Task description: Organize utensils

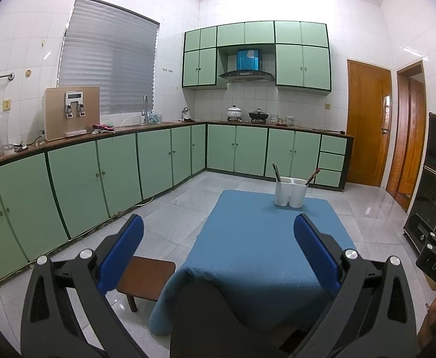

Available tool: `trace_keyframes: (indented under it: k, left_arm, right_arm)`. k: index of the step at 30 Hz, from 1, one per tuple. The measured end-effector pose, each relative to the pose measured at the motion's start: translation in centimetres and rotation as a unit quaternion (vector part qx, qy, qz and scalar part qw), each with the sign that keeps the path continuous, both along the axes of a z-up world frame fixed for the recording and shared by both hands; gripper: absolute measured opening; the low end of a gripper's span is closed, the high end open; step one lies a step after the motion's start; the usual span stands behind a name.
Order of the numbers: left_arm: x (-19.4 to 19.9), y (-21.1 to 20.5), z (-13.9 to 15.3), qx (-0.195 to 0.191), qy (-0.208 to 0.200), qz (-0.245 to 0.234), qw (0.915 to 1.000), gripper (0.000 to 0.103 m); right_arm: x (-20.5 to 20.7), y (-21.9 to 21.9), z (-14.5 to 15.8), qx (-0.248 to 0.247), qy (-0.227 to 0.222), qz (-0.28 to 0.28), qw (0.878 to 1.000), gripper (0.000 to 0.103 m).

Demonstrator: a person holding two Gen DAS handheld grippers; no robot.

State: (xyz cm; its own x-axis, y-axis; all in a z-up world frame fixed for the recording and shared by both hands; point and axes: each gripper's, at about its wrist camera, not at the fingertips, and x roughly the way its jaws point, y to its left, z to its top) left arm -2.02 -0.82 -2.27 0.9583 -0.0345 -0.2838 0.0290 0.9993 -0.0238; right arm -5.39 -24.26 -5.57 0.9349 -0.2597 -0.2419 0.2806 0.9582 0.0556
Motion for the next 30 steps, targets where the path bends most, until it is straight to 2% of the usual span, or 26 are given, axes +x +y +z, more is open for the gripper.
trace_keyframes:
  k: [30]
  left_arm:
    - [0.02, 0.09, 0.12, -0.001, 0.001, -0.001, 1.0, 0.098]
  right_arm:
    - [0.06, 0.09, 0.31, -0.001, -0.002, -0.002, 1.0, 0.097]
